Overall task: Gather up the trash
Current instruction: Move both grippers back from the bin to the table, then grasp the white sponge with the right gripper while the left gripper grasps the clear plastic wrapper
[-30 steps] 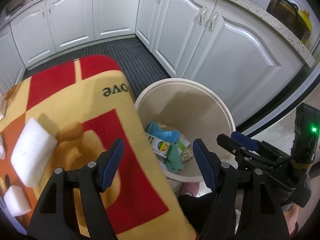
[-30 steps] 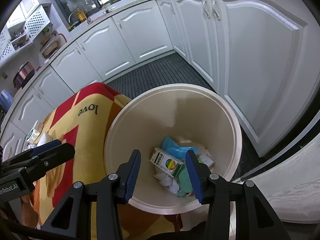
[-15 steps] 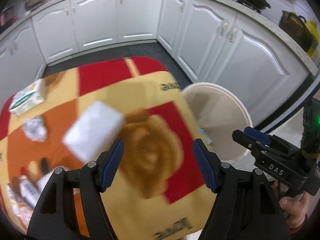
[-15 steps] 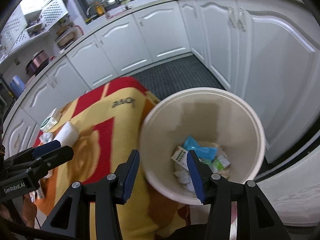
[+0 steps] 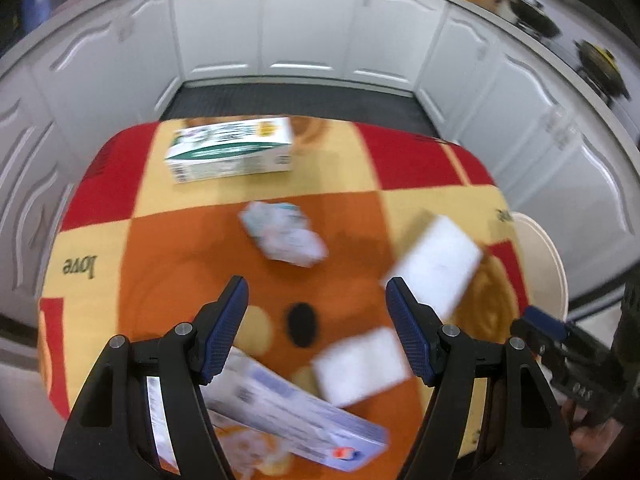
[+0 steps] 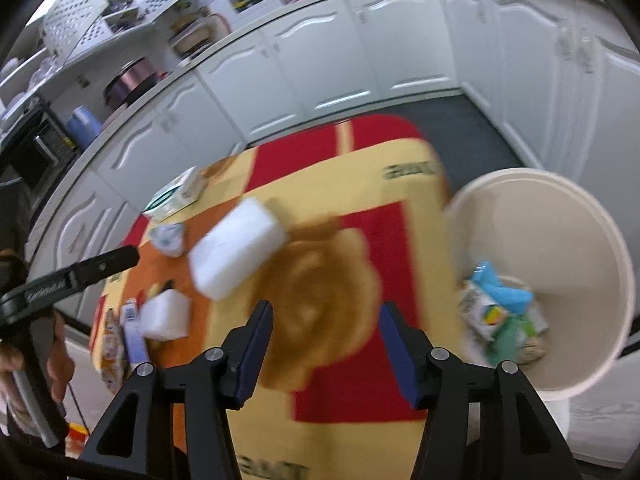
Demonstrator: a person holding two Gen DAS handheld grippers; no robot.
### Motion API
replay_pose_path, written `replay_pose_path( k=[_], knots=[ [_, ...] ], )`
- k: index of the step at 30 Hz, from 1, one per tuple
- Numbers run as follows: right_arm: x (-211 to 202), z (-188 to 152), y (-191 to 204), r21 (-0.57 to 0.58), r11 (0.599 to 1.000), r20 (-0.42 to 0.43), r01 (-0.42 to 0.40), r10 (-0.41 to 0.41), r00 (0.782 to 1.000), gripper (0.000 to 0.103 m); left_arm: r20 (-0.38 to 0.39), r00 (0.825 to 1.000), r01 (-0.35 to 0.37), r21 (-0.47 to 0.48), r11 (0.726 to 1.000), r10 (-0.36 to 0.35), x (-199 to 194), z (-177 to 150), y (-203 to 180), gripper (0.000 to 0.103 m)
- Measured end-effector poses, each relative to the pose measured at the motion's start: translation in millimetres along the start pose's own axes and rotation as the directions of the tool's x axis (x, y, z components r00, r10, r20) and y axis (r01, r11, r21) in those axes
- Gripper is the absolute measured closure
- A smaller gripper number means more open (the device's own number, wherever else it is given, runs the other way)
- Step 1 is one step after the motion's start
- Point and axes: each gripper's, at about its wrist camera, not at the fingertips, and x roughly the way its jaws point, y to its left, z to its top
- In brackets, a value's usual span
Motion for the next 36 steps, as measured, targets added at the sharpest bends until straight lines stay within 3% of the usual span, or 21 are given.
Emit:
replay_pose_path(
  k=[5,13,20,26,28,34,36],
  knots=[
    [29,12,24,-0.005,0.998,-0.054,-0.055,0.055,0.997,0.05,-0.007,1.0,-0.004,-0.087,0.996,0.003,7,6,40,0.033],
    [83,52,30,0.08,0.988,-0.113,-0.132,0.141,0.984,0.054,-0.029,0.999,-0.018,-0.118,0.993,0.014,17,14,61,0.033],
    [82,74,45,-0.012,0.999,-0.069,-0.035,0.034,0.997,0.051,-0.025,1.0,0.004,-0.137,0.99,-0.007,26,28,55,0.033],
    [82,67,52,0.007,1.0,-0.095,-0.029,0.029,0.995,0.038,-0.046,0.999,0.003,-0.149,0.989,-0.01,42,37,42,0.033],
    [85,62,58,-0.006,1.0,-0.097,-0.004,0.004,0.995,0.031,-0.044,0.999,-0.006,-0.168,0.986,-0.001,45,39,42,0.033],
    [97,57,62,-0.001,0.998,-0.08,0.058,-0.058,0.995,0.026,-0.072,0.996,-0.064,-0.191,0.979,0.051,61,41,41,0.033],
    [97,54,65,-0.047,0.996,-0.062,0.075,-0.078,0.995,0.027,-0.094,0.994,-0.073,-0.179,0.981,0.057,70,39,37,0.033]
  ],
)
